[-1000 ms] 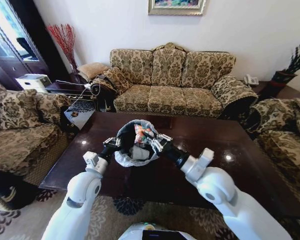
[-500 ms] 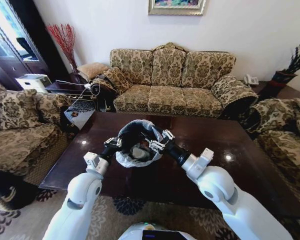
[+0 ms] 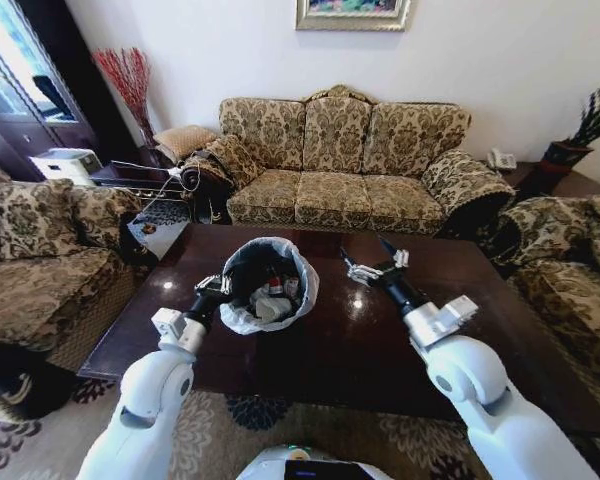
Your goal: Move to the front of the table and place the trash on the table into the trash bin.
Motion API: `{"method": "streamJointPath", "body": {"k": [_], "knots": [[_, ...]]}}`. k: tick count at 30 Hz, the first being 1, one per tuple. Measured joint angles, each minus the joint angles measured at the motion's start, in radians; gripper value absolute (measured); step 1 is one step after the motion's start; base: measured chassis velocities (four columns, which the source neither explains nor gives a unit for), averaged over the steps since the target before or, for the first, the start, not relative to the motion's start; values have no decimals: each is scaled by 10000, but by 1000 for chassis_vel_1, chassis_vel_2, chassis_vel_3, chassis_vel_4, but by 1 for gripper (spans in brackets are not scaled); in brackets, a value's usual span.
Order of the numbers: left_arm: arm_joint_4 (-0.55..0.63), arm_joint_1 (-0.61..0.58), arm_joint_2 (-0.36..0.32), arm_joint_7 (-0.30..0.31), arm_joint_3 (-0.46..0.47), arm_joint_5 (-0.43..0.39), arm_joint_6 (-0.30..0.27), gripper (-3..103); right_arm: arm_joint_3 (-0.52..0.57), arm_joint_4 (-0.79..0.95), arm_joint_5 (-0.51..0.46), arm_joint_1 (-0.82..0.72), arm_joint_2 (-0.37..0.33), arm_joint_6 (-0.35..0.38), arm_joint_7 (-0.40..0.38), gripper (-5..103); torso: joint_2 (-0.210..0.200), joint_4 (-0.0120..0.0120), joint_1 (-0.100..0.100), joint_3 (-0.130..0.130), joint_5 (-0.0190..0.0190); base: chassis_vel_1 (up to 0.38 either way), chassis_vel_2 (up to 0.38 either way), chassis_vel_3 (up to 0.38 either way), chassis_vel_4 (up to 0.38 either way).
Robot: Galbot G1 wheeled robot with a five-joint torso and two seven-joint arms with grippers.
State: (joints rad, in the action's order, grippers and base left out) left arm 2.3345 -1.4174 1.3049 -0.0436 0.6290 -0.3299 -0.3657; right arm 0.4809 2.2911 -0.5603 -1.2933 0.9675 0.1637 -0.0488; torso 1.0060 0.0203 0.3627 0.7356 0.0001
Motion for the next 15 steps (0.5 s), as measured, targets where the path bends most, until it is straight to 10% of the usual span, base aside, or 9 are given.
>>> {"method": "streamJointPath", "body": {"k": [15], "knots": [[193,-151,77,11,147,-1,123,4,1865,-1791,-79,-533,128,-33,-315,100,0,1,-3,0,-5,182,-175,-180,183]]}}
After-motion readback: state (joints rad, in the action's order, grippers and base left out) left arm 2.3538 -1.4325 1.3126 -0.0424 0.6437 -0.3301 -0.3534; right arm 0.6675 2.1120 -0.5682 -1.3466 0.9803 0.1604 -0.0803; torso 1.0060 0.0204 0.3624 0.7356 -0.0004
